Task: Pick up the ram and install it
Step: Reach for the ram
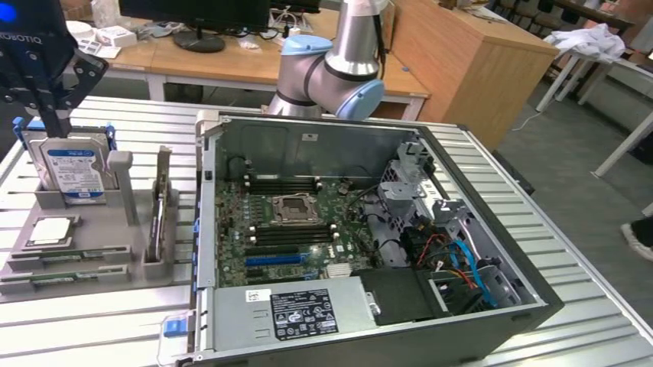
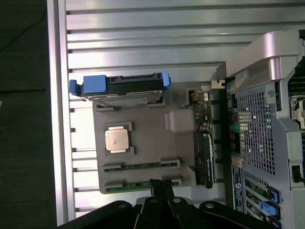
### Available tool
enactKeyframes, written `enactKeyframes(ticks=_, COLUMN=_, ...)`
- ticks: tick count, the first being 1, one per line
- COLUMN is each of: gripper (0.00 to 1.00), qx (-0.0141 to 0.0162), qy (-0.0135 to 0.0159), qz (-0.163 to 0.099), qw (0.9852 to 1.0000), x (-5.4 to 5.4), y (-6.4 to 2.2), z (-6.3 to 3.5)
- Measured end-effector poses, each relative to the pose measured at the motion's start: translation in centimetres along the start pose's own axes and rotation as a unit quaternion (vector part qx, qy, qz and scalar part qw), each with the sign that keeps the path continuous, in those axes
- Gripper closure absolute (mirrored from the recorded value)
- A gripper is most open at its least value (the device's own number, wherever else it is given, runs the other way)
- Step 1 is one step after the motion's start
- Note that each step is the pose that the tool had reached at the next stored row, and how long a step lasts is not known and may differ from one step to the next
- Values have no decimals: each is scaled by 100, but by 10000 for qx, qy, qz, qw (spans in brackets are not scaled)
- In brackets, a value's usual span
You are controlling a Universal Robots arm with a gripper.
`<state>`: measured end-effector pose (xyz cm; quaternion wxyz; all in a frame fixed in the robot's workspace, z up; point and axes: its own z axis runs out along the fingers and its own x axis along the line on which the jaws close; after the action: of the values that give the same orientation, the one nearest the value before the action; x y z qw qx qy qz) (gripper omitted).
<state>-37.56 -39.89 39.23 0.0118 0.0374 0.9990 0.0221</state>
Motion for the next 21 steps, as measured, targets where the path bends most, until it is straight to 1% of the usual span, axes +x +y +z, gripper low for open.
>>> enactKeyframes(ticks=9, gripper=89, qx=0, qy=0, qz=0, qw=10000, x=63, y=-5, z=-1)
enactKeyframes(ticks=17, gripper=89, qx=0, qy=0, qz=0, qw=10000, x=69, y=-6, z=-1)
enactKeyframes(ticks=21, gripper=89, qx=0, qy=0, qz=-2, qw=10000, x=67, y=-36, z=-2)
